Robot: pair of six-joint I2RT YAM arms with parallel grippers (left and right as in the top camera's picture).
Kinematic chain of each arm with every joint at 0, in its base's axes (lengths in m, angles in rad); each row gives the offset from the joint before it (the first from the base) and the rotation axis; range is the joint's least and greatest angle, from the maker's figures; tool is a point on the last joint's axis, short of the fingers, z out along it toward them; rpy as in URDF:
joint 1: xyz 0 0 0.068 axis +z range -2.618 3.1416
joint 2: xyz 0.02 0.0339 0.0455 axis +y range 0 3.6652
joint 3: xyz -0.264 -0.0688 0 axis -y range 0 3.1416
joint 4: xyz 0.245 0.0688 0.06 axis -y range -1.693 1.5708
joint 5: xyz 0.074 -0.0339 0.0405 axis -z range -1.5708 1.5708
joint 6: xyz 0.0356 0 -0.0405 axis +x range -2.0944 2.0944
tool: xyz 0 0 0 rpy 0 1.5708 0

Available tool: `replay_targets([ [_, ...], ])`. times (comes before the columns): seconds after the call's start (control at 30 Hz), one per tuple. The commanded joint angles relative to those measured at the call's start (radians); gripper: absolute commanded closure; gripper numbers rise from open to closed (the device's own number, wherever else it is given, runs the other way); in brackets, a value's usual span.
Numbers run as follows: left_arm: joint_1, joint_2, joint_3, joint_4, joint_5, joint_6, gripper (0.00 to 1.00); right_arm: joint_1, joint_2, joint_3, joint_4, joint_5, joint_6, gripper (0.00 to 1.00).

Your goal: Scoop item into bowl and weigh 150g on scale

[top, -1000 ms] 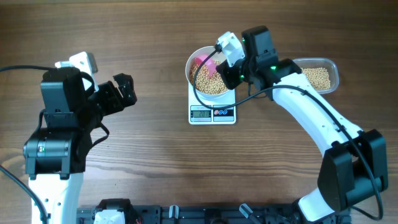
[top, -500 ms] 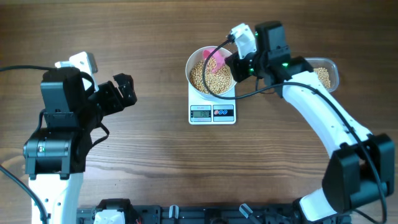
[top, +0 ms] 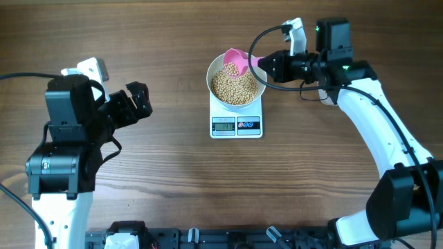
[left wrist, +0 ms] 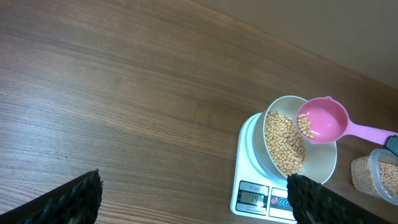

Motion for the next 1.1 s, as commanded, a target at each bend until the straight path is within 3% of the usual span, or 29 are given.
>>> replay_targets([
  [0.0,0.006,0.004,0.018,0.001,-0.01,0.013,0.0,-0.006,-0.018,0.005,0.002,-0.057,0.022,0.96],
  [0.4,0.005,0.004,0.018,0.001,-0.01,0.013,0.0,-0.006,-0.018,0.005,0.0,-0.052,0.007,0.96],
  [0.73,0.005,0.004,0.018,0.001,-0.01,0.013,0.0,0.002,-0.018,0.005,-0.052,0.009,-0.15,0.96],
  [0.9,0.005,0.004,0.018,0.001,-0.01,0.013,0.0,0.064,-0.018,0.005,-0.07,0.22,-0.254,0.96],
  [1.07,0.006,0.004,0.018,0.001,-0.01,0.013,0.0,0.093,-0.018,0.005,-0.057,0.24,-0.278,0.96],
])
